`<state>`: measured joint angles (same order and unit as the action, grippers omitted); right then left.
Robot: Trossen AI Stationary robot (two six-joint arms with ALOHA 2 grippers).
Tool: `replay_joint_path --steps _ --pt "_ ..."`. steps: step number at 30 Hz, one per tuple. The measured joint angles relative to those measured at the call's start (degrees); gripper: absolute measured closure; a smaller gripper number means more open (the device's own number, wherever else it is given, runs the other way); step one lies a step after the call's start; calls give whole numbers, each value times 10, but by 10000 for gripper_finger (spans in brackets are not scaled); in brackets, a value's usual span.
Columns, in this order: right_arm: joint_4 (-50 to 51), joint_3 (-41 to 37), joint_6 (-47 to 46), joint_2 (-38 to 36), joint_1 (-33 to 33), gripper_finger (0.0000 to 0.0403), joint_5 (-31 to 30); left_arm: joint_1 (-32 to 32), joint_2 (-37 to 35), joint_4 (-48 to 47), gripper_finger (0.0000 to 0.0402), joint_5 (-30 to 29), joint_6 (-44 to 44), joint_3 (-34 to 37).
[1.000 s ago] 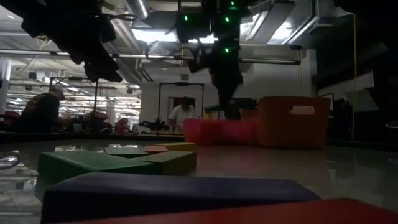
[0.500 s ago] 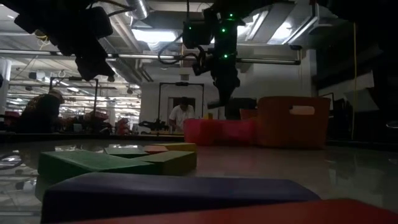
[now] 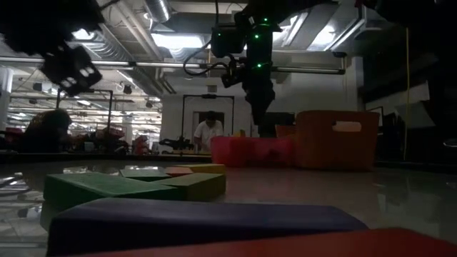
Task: Sort blocks by size
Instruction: Put the small green block into the orange bin
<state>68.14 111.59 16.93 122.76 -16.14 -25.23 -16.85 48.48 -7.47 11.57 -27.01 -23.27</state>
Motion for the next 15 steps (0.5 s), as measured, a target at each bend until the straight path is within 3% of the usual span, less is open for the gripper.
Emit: replay_joint_path --steps 6,15 --pt "-4 0 -2 0 0 160 49 -139 77 101 198 -105 -36 -5" --pt "-3 0 -4 0 0 160 104 -231 210 -13 198 -206 -99 -99"
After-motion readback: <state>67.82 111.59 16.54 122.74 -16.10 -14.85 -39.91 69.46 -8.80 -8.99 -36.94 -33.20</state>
